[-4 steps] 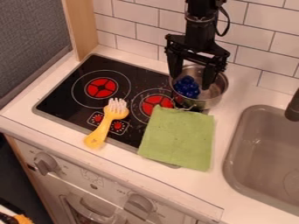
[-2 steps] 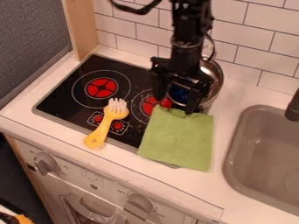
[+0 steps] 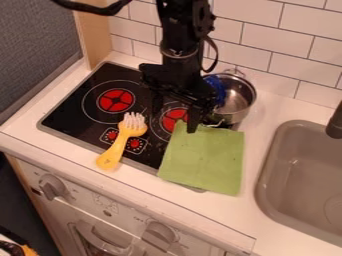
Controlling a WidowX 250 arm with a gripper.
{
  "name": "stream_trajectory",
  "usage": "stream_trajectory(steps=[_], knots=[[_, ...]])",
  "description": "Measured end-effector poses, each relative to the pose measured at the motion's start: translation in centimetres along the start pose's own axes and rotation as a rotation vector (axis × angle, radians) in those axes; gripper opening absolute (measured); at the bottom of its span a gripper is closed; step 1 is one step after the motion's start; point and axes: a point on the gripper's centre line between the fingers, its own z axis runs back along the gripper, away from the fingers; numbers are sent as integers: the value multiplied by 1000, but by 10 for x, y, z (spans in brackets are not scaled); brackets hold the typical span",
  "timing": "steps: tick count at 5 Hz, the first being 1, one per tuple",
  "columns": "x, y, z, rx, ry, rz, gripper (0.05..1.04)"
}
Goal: Moved the brush to the left burner
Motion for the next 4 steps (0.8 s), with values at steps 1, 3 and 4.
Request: stream_trajectory(steps=[1,3,4], knots=[[-7,20,-4,30,23,38,1000],[-13,54,-24,56,71,18,1000],[-16,68,-32,53,86,31,1000]])
